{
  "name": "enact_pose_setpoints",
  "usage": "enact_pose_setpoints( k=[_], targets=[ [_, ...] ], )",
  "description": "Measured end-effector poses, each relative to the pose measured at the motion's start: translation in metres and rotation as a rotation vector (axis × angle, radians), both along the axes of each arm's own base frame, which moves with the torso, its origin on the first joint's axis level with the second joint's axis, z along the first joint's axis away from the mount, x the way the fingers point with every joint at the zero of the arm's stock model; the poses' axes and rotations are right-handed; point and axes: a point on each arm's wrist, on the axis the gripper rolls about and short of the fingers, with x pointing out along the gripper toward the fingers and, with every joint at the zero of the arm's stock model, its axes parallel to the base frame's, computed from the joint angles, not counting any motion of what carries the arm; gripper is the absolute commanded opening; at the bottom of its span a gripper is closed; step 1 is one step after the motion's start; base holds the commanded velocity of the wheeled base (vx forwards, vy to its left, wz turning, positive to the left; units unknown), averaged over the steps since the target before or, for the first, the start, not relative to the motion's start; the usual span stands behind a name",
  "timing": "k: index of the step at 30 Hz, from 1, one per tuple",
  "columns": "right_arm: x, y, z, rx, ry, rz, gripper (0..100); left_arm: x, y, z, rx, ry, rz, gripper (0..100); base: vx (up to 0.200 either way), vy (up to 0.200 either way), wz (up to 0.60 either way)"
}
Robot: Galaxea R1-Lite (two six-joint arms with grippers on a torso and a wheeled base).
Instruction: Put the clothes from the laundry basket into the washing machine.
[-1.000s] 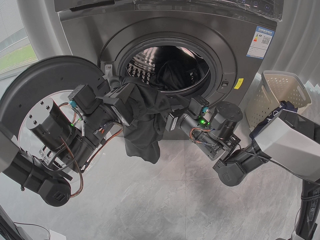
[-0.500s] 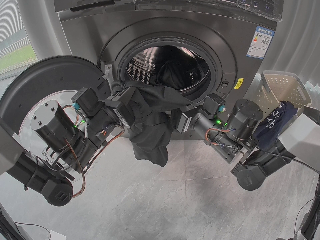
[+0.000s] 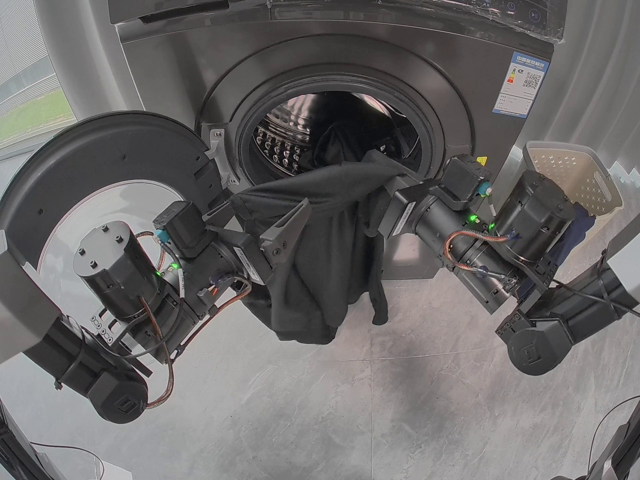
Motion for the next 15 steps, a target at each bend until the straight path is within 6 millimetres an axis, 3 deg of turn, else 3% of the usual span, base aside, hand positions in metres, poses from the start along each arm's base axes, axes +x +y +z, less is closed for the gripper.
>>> enact_pose_setpoints(
  k=[15],
  targets=[
    [-0.013, -0.011, 0.02, 0.032, -0.04, -0.004, 0, 0.003, -0.001, -0.036, 0.078, 0.112, 0.003, 100, 0.0, 0.0, 0.0]
  ],
)
